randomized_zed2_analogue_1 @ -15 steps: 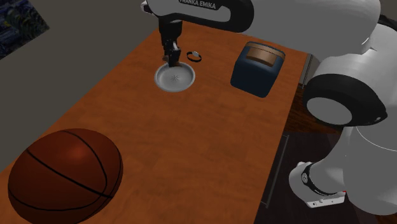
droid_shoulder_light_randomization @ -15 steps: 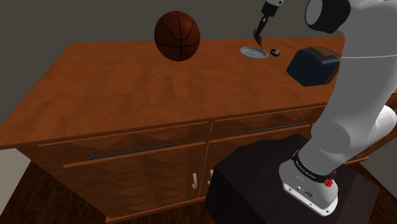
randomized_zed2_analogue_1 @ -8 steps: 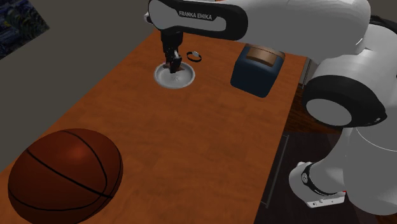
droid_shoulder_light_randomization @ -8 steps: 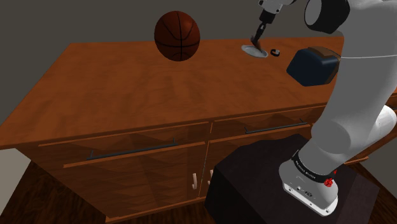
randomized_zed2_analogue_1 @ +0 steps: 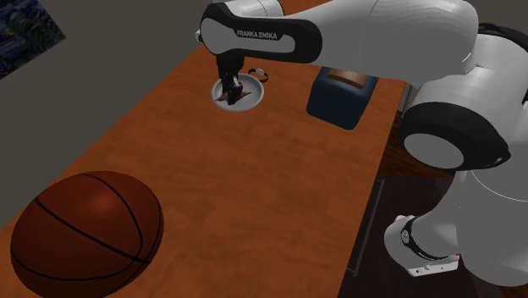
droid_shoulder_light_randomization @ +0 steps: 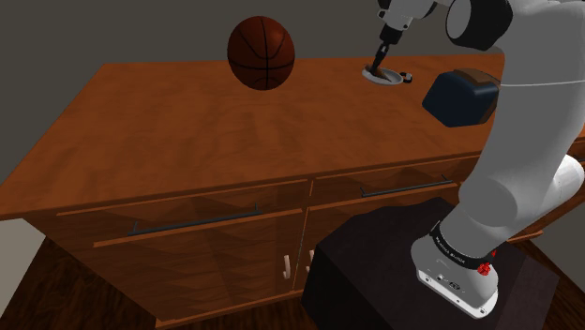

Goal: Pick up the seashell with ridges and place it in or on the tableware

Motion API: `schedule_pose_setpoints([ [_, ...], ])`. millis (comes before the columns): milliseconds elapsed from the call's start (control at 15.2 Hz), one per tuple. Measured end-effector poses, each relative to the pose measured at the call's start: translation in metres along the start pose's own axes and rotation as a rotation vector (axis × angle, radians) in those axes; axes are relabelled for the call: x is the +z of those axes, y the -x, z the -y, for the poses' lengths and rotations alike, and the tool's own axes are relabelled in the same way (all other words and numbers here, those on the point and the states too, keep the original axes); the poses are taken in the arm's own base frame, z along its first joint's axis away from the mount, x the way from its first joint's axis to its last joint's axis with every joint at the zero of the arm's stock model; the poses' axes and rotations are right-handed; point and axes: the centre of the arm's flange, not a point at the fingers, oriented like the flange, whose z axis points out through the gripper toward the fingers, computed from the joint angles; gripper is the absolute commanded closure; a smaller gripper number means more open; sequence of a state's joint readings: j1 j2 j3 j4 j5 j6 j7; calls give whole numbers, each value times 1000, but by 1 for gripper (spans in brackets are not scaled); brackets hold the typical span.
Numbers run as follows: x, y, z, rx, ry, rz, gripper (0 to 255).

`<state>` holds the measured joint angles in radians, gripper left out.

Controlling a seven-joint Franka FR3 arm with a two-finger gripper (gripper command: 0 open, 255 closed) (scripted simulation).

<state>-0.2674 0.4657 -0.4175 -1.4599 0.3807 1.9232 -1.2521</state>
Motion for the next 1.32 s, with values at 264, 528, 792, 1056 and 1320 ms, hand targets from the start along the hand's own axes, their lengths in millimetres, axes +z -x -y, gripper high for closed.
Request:
schedule_pose_setpoints([
  [264, 0, 0, 0, 0, 0, 0, 255],
  [528, 0, 0, 0, 0, 0, 0, 0],
  [792, -6, 0, 0, 0, 0, 0, 0],
  [1056, -46, -1, -1, 0, 2, -1, 0],
  [1320, -49, 0, 0, 0, 1, 0, 0],
])
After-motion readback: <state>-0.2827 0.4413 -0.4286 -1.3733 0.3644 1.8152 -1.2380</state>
